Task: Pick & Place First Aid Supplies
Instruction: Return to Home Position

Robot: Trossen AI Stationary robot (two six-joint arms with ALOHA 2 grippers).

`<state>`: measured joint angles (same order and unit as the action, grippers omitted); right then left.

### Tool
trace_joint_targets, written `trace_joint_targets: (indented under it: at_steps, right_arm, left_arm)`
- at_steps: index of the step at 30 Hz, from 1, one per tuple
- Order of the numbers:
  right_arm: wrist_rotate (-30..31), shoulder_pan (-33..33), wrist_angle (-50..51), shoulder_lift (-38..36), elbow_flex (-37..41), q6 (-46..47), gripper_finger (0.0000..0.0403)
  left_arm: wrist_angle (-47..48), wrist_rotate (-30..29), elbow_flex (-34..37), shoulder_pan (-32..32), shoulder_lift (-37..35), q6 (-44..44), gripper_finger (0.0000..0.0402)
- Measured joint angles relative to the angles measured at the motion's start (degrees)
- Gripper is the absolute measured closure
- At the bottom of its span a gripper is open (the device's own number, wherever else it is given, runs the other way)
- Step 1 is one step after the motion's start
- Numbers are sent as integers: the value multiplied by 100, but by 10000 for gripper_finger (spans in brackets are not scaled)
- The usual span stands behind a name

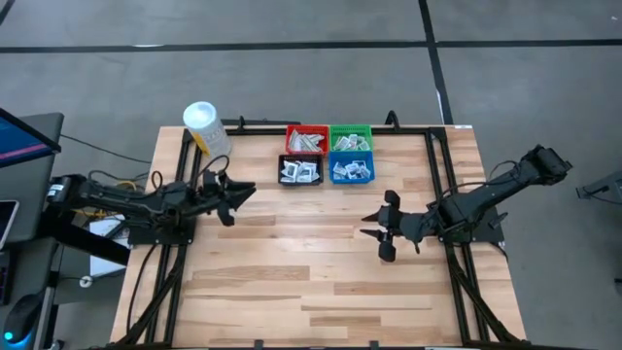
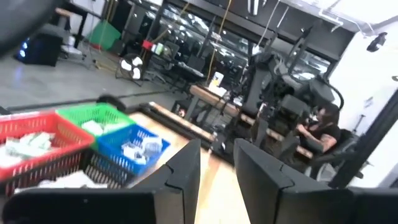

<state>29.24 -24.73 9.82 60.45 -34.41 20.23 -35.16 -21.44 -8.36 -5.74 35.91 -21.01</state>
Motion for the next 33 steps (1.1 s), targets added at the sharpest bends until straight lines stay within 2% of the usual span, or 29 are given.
trace_joint_targets:
  at_steps: [8, 17, 19, 24, 29, 33]
  right_arm:
    - [-224, 1, 2, 0, 0, -13, 257]
    - [-282, 2, 10, -72, -12, 383, 262]
    - [-480, 4, 1, -232, -135, 237, 262]
    - [-1194, -19, -9, -1294, -304, -572, 257]
    - [-1135, -165, 333, -2842, -116, -1095, 259]
    - [-1124, -265, 726, -3992, 219, -1117, 262]
  left_arm:
    - [95, -2, 808, -69, -478, -499, 302]
    - [440, 4, 808, -69, -482, -455, 302]
    - [486, 6, 808, -69, -479, -472, 302]
    - [567, 36, 808, -69, -480, -510, 302]
    - [586, 34, 806, -69, -479, -543, 302]
    - [585, 34, 806, -69, -479, -543, 302]
